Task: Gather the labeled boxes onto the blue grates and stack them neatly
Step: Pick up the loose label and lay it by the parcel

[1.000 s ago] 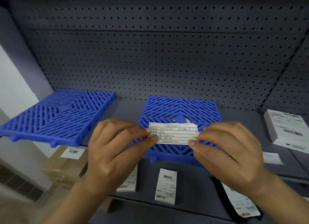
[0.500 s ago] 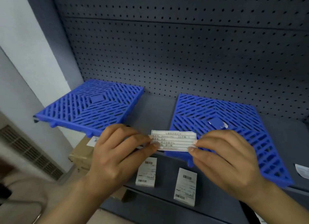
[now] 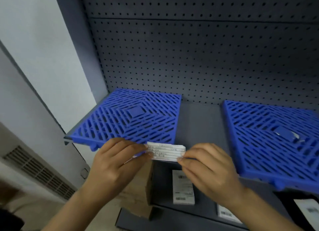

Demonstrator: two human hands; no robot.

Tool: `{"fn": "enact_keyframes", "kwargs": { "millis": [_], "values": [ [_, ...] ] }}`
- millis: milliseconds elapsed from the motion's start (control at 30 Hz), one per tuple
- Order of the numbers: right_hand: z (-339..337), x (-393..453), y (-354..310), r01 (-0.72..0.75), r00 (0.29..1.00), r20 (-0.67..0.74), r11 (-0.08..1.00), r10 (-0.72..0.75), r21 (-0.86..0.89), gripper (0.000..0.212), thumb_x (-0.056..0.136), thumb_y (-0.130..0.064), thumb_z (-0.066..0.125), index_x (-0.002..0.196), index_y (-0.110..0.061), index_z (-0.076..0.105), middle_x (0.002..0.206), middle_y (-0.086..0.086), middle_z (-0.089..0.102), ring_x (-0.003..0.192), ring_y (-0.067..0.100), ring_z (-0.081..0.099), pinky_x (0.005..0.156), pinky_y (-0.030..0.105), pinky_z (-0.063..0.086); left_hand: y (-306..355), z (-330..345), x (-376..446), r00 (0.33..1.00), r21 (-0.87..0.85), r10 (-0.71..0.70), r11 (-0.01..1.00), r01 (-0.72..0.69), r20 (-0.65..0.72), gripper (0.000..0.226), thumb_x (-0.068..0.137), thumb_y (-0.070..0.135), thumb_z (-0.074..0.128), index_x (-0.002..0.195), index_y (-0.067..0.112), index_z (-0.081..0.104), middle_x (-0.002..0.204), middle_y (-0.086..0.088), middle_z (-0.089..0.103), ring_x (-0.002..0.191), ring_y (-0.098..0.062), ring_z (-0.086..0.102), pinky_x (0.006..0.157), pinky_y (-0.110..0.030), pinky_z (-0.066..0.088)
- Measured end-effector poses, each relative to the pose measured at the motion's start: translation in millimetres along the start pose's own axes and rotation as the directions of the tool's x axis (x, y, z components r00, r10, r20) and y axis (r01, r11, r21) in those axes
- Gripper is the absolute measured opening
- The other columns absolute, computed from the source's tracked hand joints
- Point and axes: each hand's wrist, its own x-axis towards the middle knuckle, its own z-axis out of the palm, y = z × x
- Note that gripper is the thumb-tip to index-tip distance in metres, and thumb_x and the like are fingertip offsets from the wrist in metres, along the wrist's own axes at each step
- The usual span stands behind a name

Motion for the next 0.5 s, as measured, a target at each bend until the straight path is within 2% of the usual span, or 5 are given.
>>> {"fn": "enact_keyframes", "kwargs": {
  "millis": [200, 367, 500],
  "values": [
    [66, 21, -31, -0.104, 0.994, 0.046, 0.995, 0.104, -0.007, 0.012, 0.086, -0.011, 0.067, 0.075, -0.011, 0.072, 0.081, 0.001, 0.067, 0.074, 0.019, 0.058, 0.062, 0.033, 0.047, -69, 5, -34, 0.995, -0.074, 0.003, 0.997, 0.004, 0.103, 0.017, 0.09, 0.024, 0.064, 0.098, 0.014, 0.075, 0.104, -0.003, 0.071, 0.101, -0.019, 0.065, 0.086, -0.031, 0.046],
    [100, 30, -41, -0.165, 0.982, 0.098, 0.986, 0.164, 0.008, 0.011, 0.086, -0.011, 0.068, 0.076, -0.011, 0.071, 0.081, -0.001, 0.066, 0.074, 0.018, 0.058, 0.062, 0.033, 0.046, -102, 14, -45, 0.991, -0.098, -0.031, 0.994, 0.044, 0.127, 0.024, 0.093, 0.027, 0.055, 0.095, 0.014, 0.075, 0.102, -0.003, 0.072, 0.097, -0.019, 0.066, 0.086, -0.03, 0.046],
    [116, 37, -47, -0.215, 0.968, 0.13, 0.976, 0.215, -0.012, 0.009, 0.087, -0.012, 0.065, 0.082, -0.012, 0.072, 0.084, -0.002, 0.066, 0.078, 0.017, 0.059, 0.064, 0.033, 0.048, -113, 19, -56, 0.987, -0.145, -0.101, 0.982, 0.12, 0.126, 0.021, 0.089, 0.026, 0.059, 0.093, 0.013, 0.076, 0.099, -0.001, 0.073, 0.095, -0.015, 0.066, 0.085, -0.028, 0.047]
  ]
}}
